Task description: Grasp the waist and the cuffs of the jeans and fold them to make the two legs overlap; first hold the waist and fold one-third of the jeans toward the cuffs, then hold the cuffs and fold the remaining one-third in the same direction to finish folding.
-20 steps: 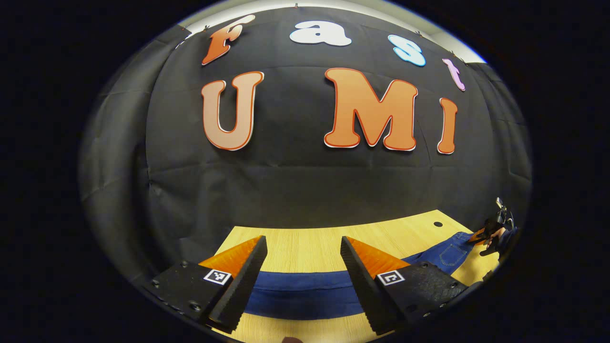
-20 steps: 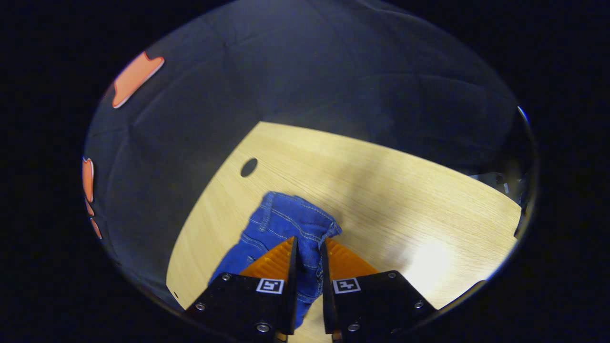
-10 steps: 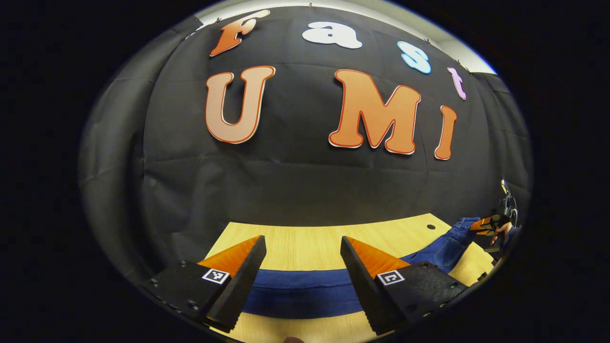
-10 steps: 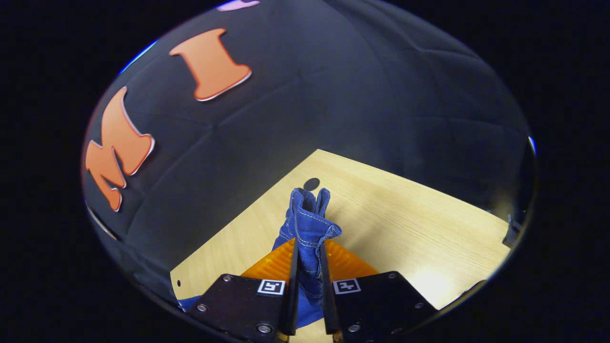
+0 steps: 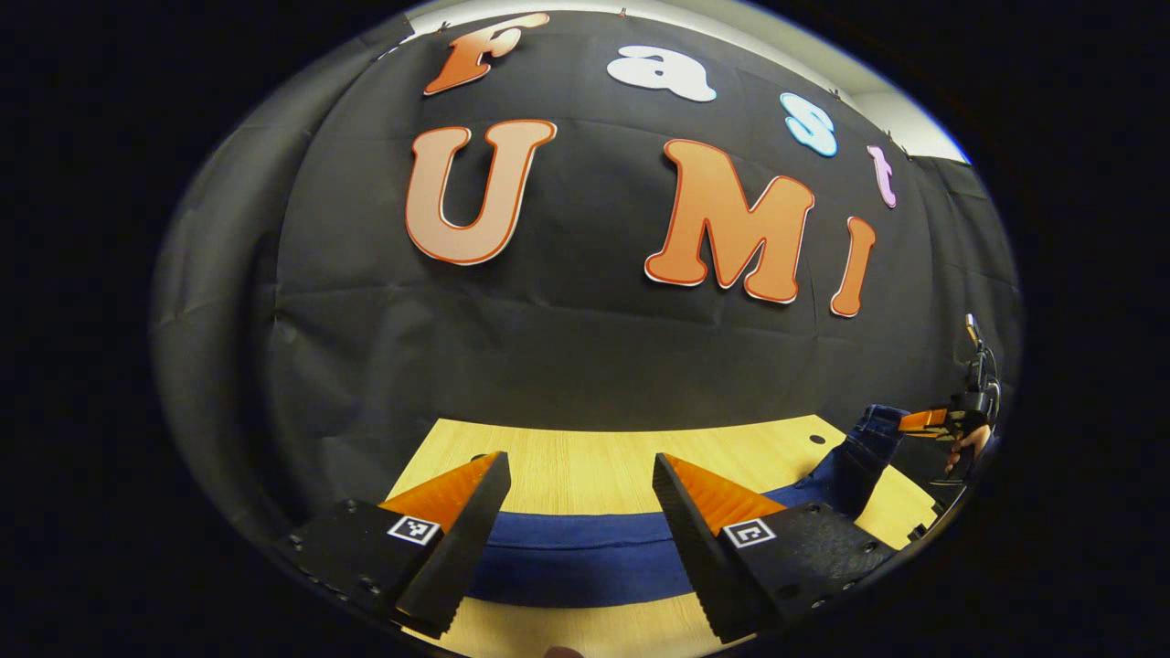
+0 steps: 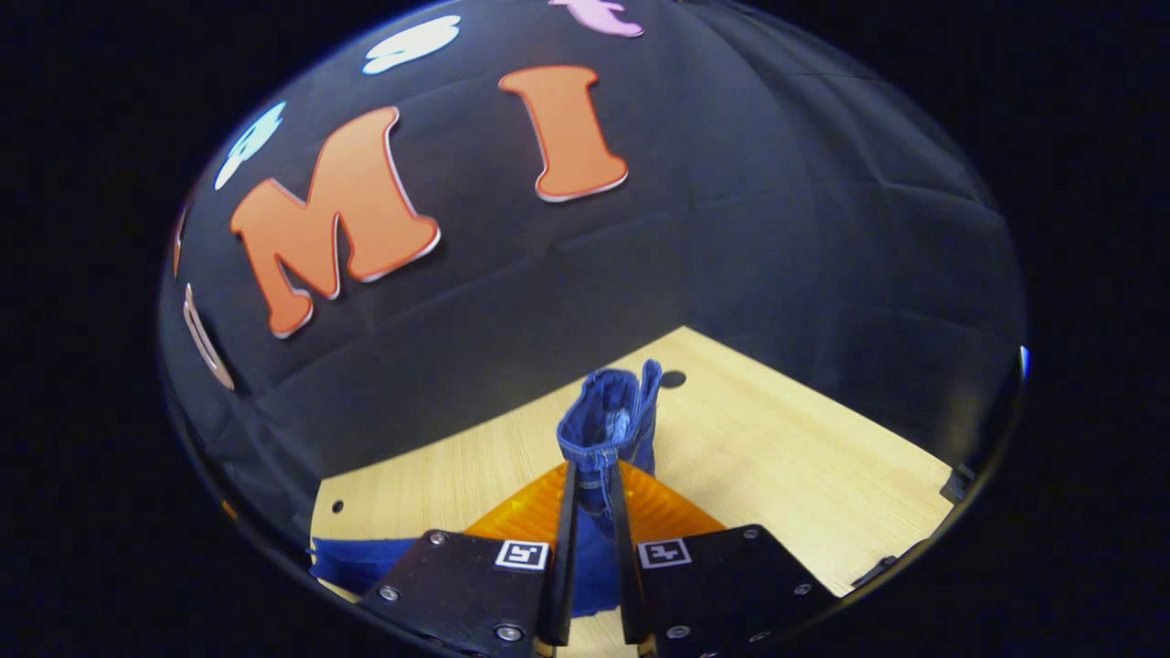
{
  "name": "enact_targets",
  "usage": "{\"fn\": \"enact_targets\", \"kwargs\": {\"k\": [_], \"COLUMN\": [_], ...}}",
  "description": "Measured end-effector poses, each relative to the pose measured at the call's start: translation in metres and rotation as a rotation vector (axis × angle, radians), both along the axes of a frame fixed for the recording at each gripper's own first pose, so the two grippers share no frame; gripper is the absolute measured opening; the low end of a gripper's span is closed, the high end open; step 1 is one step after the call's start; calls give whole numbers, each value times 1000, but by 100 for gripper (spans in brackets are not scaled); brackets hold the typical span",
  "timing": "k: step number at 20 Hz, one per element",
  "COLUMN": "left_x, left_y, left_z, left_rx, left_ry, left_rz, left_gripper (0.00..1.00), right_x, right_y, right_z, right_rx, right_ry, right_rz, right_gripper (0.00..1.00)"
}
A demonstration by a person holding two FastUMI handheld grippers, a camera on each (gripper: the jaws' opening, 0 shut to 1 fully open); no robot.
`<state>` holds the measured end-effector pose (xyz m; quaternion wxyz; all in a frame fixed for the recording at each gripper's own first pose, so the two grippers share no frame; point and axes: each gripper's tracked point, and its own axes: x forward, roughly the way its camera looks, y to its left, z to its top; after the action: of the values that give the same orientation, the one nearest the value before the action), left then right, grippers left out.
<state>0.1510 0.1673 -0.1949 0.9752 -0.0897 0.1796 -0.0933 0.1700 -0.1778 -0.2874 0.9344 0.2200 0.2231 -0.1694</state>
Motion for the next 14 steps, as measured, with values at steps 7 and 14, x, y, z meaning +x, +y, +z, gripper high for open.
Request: {"fn": "enact_targets", "kwargs": {"k": [7,14], "left_x": [-1,-2], "left_y": [16,13], "left_z": [-12,-21], "left_rx": [-29,7], "left_ry": [21,65], "left_rz": [21,56], "left_gripper": [96,96], "right_x": [-10,-13], "right_y": [-15,-91], "right_z": [-55,-121], "right_rx": [-37,234], "right_ry": [169,271], "right_rz": [9,-220], "right_gripper": [19,82]}}
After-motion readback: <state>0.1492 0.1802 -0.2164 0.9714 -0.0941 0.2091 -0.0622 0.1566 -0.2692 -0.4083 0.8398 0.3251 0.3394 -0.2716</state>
